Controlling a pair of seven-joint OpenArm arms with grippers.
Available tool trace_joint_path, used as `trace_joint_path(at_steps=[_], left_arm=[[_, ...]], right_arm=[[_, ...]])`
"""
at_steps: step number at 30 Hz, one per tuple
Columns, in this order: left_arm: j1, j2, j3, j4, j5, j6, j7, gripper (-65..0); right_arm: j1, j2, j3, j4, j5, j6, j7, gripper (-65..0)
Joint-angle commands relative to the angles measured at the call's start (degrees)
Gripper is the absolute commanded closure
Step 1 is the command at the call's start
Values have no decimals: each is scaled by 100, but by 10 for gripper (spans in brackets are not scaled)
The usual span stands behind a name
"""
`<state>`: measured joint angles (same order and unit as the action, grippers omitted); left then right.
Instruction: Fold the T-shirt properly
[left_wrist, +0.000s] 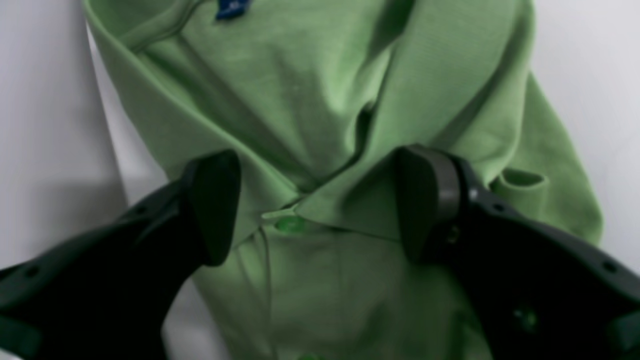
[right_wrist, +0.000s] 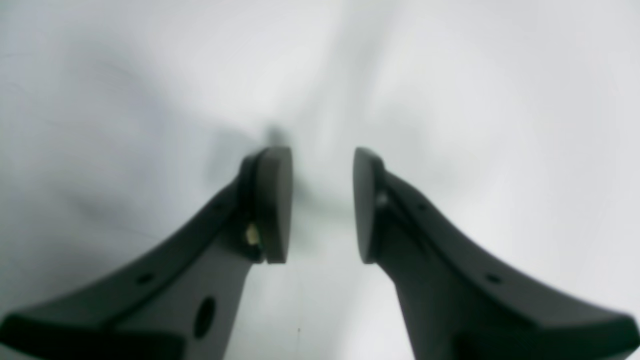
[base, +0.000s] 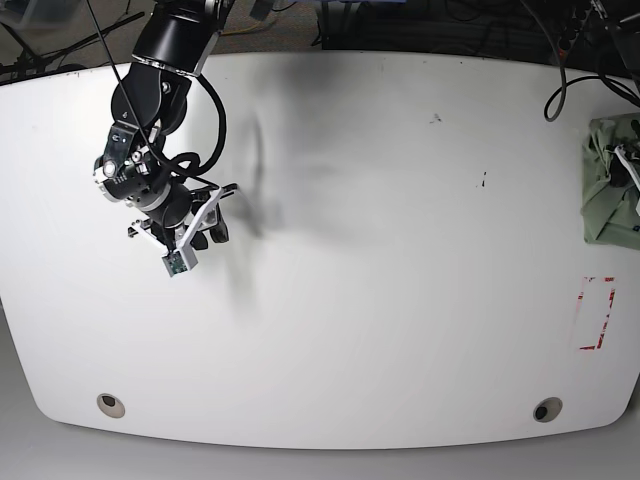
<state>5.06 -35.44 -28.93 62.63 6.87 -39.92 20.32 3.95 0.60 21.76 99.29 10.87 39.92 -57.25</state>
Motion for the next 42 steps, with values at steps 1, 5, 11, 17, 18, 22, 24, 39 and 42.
trace_joint_path(at_steps=[1, 5, 11, 17, 18, 22, 24, 39, 42], left_arm=[[-18, -205, -65, 238, 135, -8, 118, -446], [-18, -223, -65, 783, 135, -8, 206, -446], [-80, 41, 119, 1935, 12, -8, 698, -446], [-396, 428, 1051, 1847, -410, 111, -207, -444], [-422, 516, 1200, 1732, -516, 348, -524, -444], [-475, 823, 1930, 1302, -753, 1175, -1781, -444], [-475, 1061, 2335, 1223, -762, 1720, -2221, -444], [2004, 1957, 2888, 3165, -753, 2986, -2722, -444], [2778, 2072, 2888, 3684, -753, 3170, -2722, -444]], right_arm=[[93, 23, 0, 124, 113, 8, 130, -190], [41, 23, 0, 124, 104, 8, 147, -190], [23, 138, 0, 124, 33, 8, 323, -189], [-91, 270, 0, 89, -512, 8, 1238, -192], [-109, 243, 0, 80, -723, 8, 1528, -193], [-302, 164, 18, -148, -1514, 8, 2899, -193], [-381, 138, 97, -280, -1874, 8, 3673, -193], [-2456, 146, 536, 203, -1092, -445, 4868, -193], [-3089, 146, 527, 450, -846, -427, 4868, -193]])
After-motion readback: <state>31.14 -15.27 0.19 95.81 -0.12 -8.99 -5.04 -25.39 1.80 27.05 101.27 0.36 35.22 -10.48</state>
